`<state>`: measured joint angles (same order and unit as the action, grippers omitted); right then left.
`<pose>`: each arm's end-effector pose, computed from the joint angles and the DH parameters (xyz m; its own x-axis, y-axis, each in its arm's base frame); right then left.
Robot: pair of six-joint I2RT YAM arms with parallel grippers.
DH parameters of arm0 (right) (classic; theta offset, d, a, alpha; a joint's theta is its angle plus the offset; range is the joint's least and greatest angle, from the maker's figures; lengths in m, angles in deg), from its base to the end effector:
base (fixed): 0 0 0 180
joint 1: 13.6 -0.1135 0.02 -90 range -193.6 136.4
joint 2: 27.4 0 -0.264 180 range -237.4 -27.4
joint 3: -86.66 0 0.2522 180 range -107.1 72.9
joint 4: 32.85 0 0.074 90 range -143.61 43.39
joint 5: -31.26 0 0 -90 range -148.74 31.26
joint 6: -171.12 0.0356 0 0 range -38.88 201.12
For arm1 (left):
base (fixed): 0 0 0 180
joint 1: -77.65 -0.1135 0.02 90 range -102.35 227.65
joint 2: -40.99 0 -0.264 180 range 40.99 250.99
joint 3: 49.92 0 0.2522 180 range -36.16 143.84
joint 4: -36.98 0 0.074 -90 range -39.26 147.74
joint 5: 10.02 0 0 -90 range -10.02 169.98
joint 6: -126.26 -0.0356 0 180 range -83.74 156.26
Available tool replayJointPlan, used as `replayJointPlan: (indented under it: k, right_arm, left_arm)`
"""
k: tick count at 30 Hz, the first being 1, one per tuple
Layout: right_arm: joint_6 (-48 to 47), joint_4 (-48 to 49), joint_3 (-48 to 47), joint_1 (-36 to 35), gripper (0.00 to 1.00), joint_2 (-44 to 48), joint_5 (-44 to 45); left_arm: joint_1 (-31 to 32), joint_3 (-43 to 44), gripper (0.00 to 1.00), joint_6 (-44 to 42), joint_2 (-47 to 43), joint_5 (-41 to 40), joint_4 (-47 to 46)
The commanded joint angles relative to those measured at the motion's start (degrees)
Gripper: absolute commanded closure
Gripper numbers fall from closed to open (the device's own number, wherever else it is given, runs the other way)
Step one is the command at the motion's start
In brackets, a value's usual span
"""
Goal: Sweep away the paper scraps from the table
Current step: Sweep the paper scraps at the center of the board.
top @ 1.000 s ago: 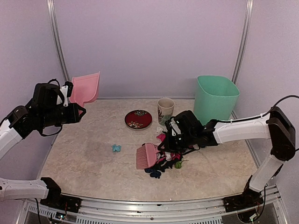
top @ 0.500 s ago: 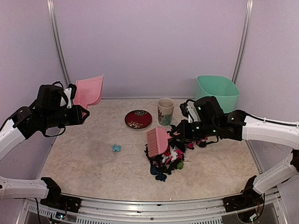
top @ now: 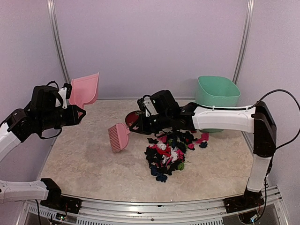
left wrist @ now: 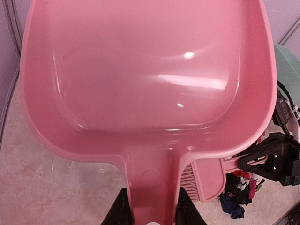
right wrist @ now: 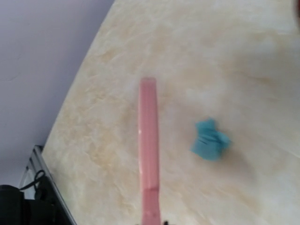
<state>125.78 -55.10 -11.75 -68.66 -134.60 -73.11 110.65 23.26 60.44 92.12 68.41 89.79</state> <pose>0.2449 0.3660 0.2712 -0.8538 -0.0332 -0.5195 -0.4439 0.5677 0.6933 0.1562 -0.0929 0.3580 -0.5506 -0.1209 -0.8259 0.1792 0.9493 -0.2584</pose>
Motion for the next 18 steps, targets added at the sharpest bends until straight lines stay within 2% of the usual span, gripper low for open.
replayJointPlan:
  k: [1, 4, 9, 14, 18]
  right_arm:
    - [2.2, 5.38, -5.96, -0.91, 1.0, -6.68, -3.88]
    - [4.28, 6.67, -8.74, -1.05, 1.0, -11.4, -5.28]
    - [7.19, 6.32, -9.34, -1.09, 1.0, -15.7, -2.66]
    - [9.08, 5.16, -4.57, -0.48, 1.0, -15.14, 1.54]
    - [8.81, 4.25, 1.86, 0.54, 1.0, -10.97, 5.01]
  left_arm:
    - [0.38, 1.5, 1.0, -0.04, -1.65, -0.62, 1.03]
    - [0.36, 1.25, 1.0, -0.09, -2.28, -0.57, 1.61]
    - [0.41, 0.88, 1.0, -0.55, -2.62, 0.76, 1.91]
    - [1.0, 0.23, 1.0, -0.7, -2.78, 2.37, 1.65]
    - [1.98, -0.78, 1.0, -0.23, -2.74, 2.86, 1.11]
